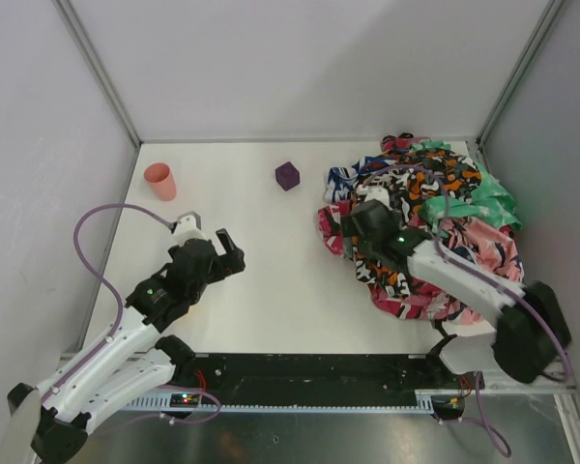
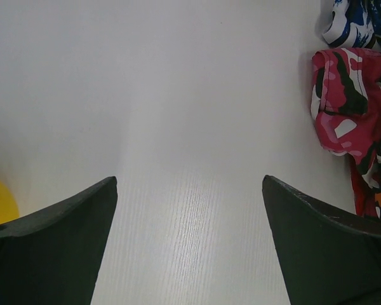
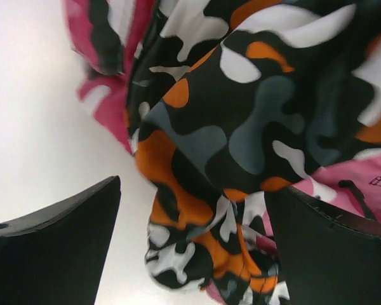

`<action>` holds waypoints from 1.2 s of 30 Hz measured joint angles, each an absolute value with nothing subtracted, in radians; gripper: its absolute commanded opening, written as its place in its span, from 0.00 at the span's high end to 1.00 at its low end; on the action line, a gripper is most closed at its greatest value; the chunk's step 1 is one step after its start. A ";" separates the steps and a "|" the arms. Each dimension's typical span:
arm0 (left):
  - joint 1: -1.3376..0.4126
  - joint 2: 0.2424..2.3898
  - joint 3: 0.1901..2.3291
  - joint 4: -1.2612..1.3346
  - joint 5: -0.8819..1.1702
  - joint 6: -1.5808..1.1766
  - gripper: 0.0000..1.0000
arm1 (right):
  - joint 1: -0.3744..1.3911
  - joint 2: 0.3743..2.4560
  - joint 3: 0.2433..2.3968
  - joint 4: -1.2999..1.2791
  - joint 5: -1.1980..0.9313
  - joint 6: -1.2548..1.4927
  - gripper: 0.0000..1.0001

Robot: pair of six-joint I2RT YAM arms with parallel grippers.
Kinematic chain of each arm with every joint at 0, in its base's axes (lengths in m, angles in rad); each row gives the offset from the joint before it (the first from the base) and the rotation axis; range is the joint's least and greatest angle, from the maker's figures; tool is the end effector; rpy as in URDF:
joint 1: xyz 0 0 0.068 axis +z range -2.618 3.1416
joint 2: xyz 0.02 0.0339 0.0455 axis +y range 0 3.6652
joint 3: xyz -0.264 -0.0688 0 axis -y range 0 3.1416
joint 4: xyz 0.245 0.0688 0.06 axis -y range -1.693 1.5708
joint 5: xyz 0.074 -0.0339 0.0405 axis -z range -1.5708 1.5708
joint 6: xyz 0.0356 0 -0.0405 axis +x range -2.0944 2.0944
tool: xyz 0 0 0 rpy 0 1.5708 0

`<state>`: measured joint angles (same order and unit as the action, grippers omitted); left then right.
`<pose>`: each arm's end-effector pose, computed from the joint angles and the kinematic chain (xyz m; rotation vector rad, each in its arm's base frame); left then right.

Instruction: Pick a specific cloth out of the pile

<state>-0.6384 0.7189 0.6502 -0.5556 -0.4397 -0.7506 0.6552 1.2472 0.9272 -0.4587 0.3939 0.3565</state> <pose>0.1343 -0.0808 0.2683 -0.3632 2.1155 -0.3327 0.2173 0.1498 0.2686 -0.1504 2.2723 0.0637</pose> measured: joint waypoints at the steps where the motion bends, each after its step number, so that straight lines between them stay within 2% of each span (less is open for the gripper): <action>1: -0.638 0.718 0.650 -0.556 -0.443 -0.751 0.00 | 0.656 1.313 0.941 -0.465 0.400 0.347 0.01; 6: -0.638 0.713 0.650 -0.556 -0.460 -0.750 0.00 | 0.611 1.588 1.026 -0.490 0.395 0.320 0.01; 8: -0.638 0.713 0.649 -0.556 -0.468 -0.750 0.00 | 0.591 1.703 1.074 -0.496 0.396 0.315 0.04; 10: -0.638 0.713 0.649 -0.556 -0.471 -0.749 0.00 | 0.585 1.800 1.132 -0.515 0.412 0.314 0.17; 13: -0.638 0.713 0.647 -0.556 -0.477 -0.749 0.00 | 0.594 1.851 1.196 -0.533 0.448 0.300 0.48; 15: -0.638 0.715 0.647 -0.556 -0.482 -0.749 0.00 | 0.602 1.861 1.204 -0.526 0.480 0.292 0.62; 21: -0.638 0.743 0.646 -0.555 -0.495 -0.750 0.00 | 0.630 1.785 1.192 -0.492 0.498 0.255 0.95; 24: -0.638 0.770 0.647 -0.556 -0.495 -0.751 0.00 | 0.633 1.671 1.185 -0.464 0.457 0.239 0.99; 30: -0.638 0.796 0.647 -0.556 -0.494 -0.751 0.00 | 0.591 1.410 1.184 -0.394 0.440 0.212 1.00; 33: -0.638 0.799 0.646 -0.555 -0.494 -0.751 0.00 | 0.505 1.317 1.184 -0.379 0.426 0.213 1.00; 36: -0.638 0.800 0.647 -0.555 -0.494 -0.752 0.00 | 0.326 1.246 1.184 -0.390 0.396 0.236 1.00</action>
